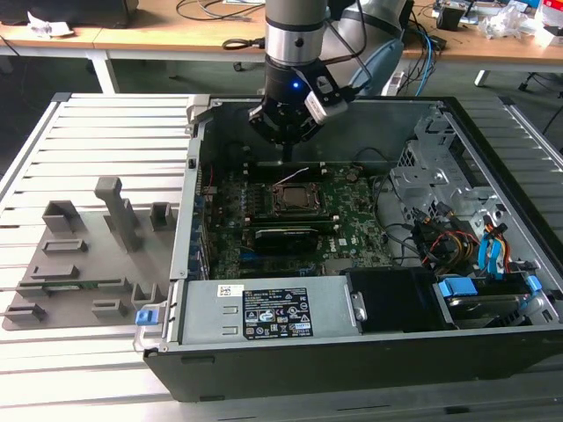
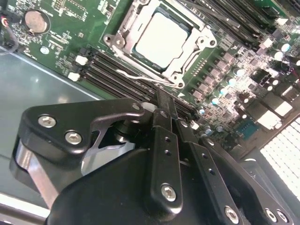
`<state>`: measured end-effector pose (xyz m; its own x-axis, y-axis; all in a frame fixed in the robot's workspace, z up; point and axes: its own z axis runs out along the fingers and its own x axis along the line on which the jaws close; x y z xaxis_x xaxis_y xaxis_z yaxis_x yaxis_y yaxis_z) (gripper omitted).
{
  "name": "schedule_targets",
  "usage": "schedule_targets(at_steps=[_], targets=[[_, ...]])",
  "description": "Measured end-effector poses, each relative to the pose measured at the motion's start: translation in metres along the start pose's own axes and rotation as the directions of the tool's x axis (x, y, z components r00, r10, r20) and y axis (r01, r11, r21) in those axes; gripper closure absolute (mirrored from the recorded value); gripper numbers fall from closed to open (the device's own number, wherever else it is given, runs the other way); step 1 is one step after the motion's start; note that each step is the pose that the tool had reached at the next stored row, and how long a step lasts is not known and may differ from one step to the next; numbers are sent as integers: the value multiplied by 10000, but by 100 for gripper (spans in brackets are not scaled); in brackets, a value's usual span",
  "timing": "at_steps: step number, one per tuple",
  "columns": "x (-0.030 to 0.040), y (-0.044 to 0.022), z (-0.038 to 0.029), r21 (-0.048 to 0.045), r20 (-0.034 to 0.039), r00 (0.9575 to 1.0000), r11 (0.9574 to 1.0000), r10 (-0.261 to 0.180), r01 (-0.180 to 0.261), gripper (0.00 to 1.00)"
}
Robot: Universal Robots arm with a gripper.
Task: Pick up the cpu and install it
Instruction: 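Install the first cpu locking lever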
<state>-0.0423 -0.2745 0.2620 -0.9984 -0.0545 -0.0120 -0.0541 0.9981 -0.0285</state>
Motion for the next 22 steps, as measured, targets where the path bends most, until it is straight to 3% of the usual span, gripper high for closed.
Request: schedule_targets(at_steps=[10, 16, 22], targets=[[-160, -9, 8, 0, -3, 10000, 10000, -2, 2, 89], [-169, -8, 19, -1, -2, 10000, 10000, -1, 1, 89], [-162, -6, 94, 0, -4, 10000, 10000, 1, -1, 89]])
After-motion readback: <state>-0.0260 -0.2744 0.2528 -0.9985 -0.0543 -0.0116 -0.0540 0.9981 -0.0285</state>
